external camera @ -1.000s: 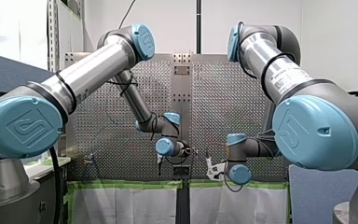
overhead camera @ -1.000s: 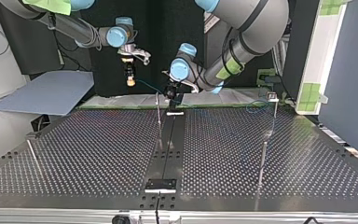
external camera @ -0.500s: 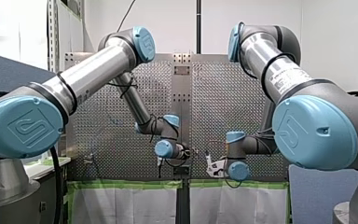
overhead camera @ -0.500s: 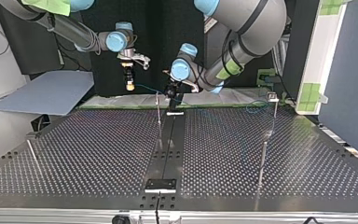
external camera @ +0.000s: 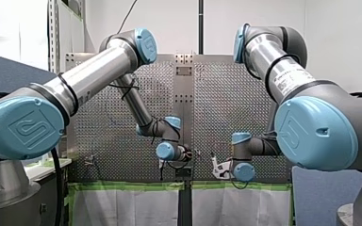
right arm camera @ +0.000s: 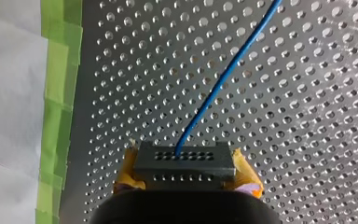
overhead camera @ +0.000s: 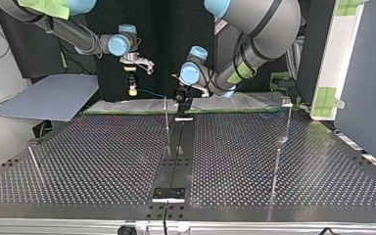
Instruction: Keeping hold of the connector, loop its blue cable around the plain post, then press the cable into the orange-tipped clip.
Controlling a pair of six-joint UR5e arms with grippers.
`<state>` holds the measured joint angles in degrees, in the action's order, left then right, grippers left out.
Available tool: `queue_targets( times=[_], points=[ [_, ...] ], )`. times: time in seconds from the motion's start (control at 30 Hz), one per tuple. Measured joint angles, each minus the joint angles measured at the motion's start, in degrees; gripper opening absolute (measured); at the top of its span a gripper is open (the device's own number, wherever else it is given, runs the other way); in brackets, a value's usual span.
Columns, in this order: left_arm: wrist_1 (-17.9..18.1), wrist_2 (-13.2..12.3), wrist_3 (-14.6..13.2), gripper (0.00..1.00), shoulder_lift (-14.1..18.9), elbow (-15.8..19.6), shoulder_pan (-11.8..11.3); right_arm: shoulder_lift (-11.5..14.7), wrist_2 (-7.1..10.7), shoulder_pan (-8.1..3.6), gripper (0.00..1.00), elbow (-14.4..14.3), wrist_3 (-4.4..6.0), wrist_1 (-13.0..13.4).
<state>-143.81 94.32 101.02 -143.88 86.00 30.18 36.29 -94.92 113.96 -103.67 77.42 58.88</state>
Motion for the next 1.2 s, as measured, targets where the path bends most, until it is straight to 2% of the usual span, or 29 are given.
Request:
queue_targets(
  times=[0.27, 0.77, 1.2],
  points=[
    [0.20, -0.66, 0.91, 0.00, -1.40, -0.40, -0.27, -0.03, 0.15, -0.44, 0.00, 0.00, -0.12, 0.30],
    [1.11, -0.48, 2.22, 0.00, -1.57, -0.78, -1.90, -0.13, 0.21, -1.35, 0.00, 0.00, -0.57, 0.59],
    [1.01, -0.32, 2.77, 0.00, -1.60, -1.28, -2.93, -0.36, 1.32, -2.26, 0.00, 0.50, -0.44, 1.33]
  ],
)
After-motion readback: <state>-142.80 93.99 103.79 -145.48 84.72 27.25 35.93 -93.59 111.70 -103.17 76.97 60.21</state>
